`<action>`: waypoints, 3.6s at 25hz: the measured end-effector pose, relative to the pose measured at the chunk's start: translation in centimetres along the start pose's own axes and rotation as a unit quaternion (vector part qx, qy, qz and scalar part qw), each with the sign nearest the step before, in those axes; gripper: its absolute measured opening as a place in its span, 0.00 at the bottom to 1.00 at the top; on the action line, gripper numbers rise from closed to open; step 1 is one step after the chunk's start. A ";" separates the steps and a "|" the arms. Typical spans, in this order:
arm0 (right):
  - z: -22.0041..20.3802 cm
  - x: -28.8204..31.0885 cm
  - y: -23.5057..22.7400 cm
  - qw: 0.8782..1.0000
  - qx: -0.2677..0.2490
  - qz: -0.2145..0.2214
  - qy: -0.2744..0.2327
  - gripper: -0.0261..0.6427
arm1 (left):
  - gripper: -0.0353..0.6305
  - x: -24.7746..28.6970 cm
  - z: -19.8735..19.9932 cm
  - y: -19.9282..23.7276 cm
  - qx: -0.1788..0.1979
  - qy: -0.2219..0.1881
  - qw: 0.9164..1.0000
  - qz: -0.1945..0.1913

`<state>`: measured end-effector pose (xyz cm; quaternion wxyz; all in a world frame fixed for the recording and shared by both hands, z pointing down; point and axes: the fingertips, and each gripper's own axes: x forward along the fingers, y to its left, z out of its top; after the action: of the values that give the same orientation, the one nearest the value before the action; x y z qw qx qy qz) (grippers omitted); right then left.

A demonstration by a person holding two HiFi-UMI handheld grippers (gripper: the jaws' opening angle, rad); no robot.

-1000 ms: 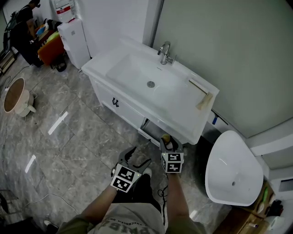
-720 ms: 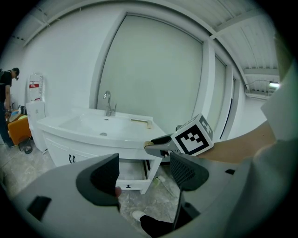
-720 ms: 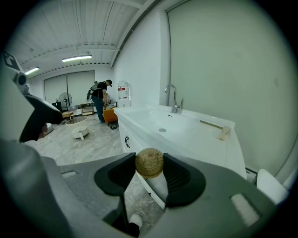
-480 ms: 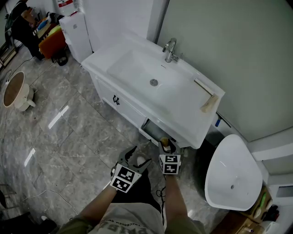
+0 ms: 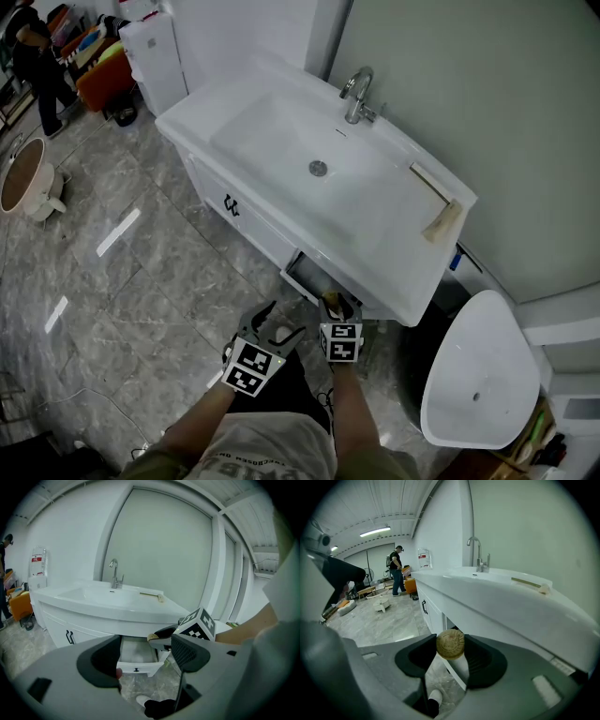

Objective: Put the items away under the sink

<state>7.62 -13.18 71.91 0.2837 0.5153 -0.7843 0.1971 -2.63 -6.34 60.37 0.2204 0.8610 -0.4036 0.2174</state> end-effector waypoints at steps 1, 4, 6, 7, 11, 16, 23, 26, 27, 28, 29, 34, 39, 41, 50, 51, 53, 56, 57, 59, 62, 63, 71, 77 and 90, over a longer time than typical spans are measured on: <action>-0.6 1.0 -0.2 1.000 -0.001 0.001 0.000 0.32 | 0.55 0.8 -0.7 0.4 0.000 0.000 1.000 0.001; -2.6 3.7 -0.6 1.000 -0.004 0.004 0.004 0.32 | 0.55 3.2 -2.7 1.6 -0.001 0.001 1.000 0.004; -3.9 5.5 -1.1 1.000 -0.002 0.004 0.005 0.32 | 0.55 4.8 -4.0 2.2 -0.002 0.002 1.000 0.004; -4.4 6.3 -1.3 1.000 0.000 0.004 0.004 0.32 | 0.55 5.5 -4.7 2.4 -0.002 0.002 1.000 0.004; -6.6 9.3 -2.1 1.000 -0.005 0.005 0.011 0.32 | 0.55 8.0 -7.4 2.8 -0.009 0.009 1.000 0.002; -8.1 12.6 -2.7 1.000 -0.011 0.002 0.017 0.32 | 0.55 10.7 -9.5 3.9 -0.007 0.012 1.000 -0.002; -9.2 16.5 -3.6 0.999 -0.039 0.004 0.024 0.32 | 0.55 13.7 -10.9 5.4 -0.006 0.015 1.000 -0.003; -9.8 17.7 -3.6 0.998 -0.038 0.012 0.040 0.32 | 0.55 14.5 -11.5 5.9 -0.007 0.012 1.000 -0.003; -10.0 18.1 -3.5 0.998 -0.038 0.015 0.045 0.32 | 0.55 14.8 -11.6 6.0 -0.007 0.010 1.000 -0.003; -10.1 18.4 -3.5 0.998 -0.040 0.016 0.050 0.32 | 0.55 15.1 -11.7 6.1 -0.007 0.011 1.000 -0.004; -10.2 18.7 -3.5 0.997 -0.043 0.017 0.055 0.32 | 0.55 15.3 -11.9 6.2 -0.009 0.014 1.000 -0.004; -11.5 20.6 -4.0 0.994 -0.065 0.018 0.087 0.32 | 0.55 16.2 -12.5 6.9 -0.011 0.018 1.000 -0.005; -12.3 21.6 -4.4 0.990 -0.071 0.017 0.118 0.32 | 0.55 17.0 -13.0 7.3 -0.008 0.026 1.000 -0.006; -12.6 22.0 -4.5 0.989 -0.073 0.018 0.127 0.32 | 0.55 17.3 -13.1 7.5 -0.007 0.027 1.000 -0.007; -14.4 23.1 -5.1 0.980 -0.060 0.021 0.187 0.32 | 0.55 18.3 -13.4 8.3 -0.005 0.027 1.000 -0.006; -14.6 23.2 -5.0 0.979 -0.060 0.023 0.192 0.32 | 0.55 18.4 -13.4 8.3 -0.005 0.027 1.000 -0.006; -14.9 23.3 -5.1 0.977 -0.057 0.027 0.204 0.32 | 0.55 18.6 -13.5 8.3 -0.005 0.028 1.000 -0.007; -14.8 23.6 -5.4 0.976 -0.064 0.024 0.208 0.32 | 0.55 18.8 -13.7 8.5 -0.005 0.027 1.000 -0.007; -14.8 23.7 -5.6 0.975 -0.068 0.022 0.208 0.32 | 0.55 18.8 -13.7 8.5 -0.005 0.027 1.000 -0.007; -14.9 23.8 -5.8 0.974 -0.074 0.021 0.211 0.32 | 0.55 18.9 -13.9 8.6 -0.005 0.028 1.000 -0.007; -15.3 24.1 -6.2 0.972 -0.077 0.020 0.220 0.32 | 0.55 19.0 -13.9 8.8 -0.005 0.029 1.000 -0.007; -15.6 24.2 -6.3 0.971 -0.078 0.021 0.226 0.32 | 0.55 19.1 -14.0 8.8 -0.005 0.029 1.000 -0.007; -16.8 25.0 -7.3 0.959 -0.113 0.017 0.260 0.32 | 0.55 19.5 -14.5 10.3 -0.010 0.032 0.999 0.003; -17.4 25.6 -7.5 0.952 -0.130 0.017 0.277 0.32 | 0.55 19.7 -14.4 11.1 -0.014 0.032 0.999 0.007; -17.5 26.5 -7.8 0.948 -0.154 0.015 0.278 0.32 | 0.55 20.2 -14.6 11.7 -0.011 0.037 0.999 0.009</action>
<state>10.91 -24.19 102.56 0.5636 0.3783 -0.7026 0.2134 -3.08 -17.10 85.70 0.2431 0.8459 -0.4055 0.2469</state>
